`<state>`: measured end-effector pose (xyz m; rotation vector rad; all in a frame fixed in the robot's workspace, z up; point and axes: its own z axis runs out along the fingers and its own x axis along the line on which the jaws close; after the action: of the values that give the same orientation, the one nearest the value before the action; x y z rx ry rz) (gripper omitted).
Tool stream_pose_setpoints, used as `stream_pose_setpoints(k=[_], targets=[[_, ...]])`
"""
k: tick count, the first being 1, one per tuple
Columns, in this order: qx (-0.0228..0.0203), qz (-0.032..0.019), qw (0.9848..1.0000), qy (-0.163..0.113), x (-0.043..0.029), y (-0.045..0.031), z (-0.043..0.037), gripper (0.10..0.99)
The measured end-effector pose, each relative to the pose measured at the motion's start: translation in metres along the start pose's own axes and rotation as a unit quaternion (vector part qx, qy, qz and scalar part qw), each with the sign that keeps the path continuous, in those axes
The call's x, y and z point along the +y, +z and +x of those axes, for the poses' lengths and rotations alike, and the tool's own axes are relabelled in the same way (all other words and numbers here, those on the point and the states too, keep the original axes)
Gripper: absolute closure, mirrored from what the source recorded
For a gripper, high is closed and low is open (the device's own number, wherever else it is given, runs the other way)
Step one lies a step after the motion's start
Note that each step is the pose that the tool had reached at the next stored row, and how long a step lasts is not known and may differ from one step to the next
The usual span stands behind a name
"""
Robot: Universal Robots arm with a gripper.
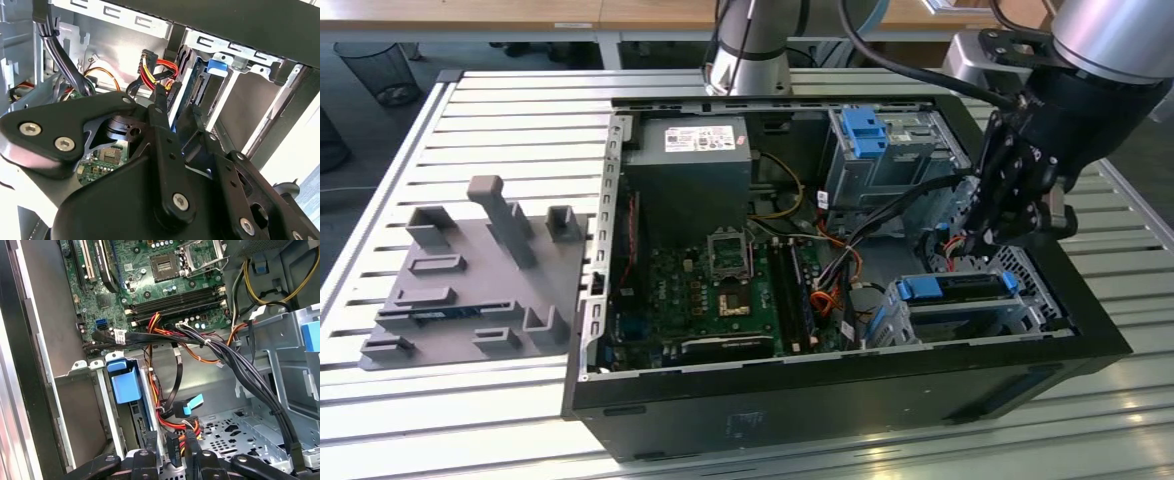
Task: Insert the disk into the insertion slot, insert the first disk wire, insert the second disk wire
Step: 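Insert the first disk wire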
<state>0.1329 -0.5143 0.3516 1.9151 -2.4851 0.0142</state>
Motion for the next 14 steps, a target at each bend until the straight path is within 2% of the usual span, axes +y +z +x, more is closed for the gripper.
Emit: stream_pose_setpoints(k=[10,11,12,14], targets=[[0.0011,0.0004,1.0000,-0.004,-0.0011,0.0025,-0.0023,0.745],[0.0011,0.0004,1.0000,-0.004,-0.0014,0.0026,-0.0029,0.808],[0.0011,0.0003,1.0000,-0.004,-0.0017,0.0026,-0.0035,0.808],[0.0010,0.0003,1.0000,-0.005,-0.0021,0.0027,-0.0039,0.918]])
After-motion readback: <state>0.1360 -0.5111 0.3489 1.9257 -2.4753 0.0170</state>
